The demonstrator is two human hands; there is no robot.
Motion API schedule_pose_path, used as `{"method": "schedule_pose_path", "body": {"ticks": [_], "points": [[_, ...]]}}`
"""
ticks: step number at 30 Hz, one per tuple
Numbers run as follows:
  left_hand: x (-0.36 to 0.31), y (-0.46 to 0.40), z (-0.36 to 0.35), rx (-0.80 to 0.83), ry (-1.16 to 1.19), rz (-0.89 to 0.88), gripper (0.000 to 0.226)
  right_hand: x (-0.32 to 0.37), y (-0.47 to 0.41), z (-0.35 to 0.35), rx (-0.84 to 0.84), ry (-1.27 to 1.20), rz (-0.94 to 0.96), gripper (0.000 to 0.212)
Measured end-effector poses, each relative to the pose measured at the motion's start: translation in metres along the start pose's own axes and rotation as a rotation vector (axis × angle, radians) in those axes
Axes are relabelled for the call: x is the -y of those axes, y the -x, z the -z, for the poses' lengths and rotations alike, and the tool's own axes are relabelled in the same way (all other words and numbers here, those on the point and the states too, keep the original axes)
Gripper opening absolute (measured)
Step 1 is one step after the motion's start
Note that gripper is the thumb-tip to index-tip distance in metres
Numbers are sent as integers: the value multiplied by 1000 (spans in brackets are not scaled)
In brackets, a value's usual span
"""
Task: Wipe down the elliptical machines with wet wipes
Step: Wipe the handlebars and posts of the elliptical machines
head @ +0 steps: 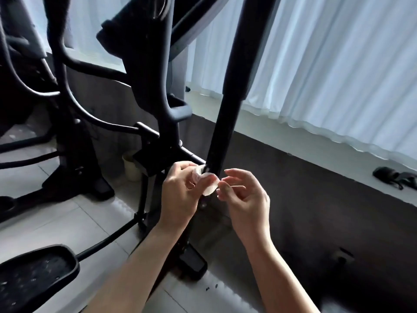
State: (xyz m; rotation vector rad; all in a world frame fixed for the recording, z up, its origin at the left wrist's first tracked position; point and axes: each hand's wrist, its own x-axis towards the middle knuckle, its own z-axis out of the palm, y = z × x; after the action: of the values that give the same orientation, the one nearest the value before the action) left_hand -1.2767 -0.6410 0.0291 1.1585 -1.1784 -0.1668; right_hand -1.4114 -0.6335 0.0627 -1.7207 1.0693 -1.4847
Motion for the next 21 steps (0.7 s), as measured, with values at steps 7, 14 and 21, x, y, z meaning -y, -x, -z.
{"method": "schedule_pose_path", "body": {"ticks": [7,14,21], "points": [[-59,-71,-2,46,106,-57,47,38,-41,16,-164,-73,126,17],[-74,-76,-5,-40,77,-63,59,51,-43,2,-200,-88,148,23],[-51,-34,17,189,130,60,15,35,-34,-11,-161,36,135,26]]}}
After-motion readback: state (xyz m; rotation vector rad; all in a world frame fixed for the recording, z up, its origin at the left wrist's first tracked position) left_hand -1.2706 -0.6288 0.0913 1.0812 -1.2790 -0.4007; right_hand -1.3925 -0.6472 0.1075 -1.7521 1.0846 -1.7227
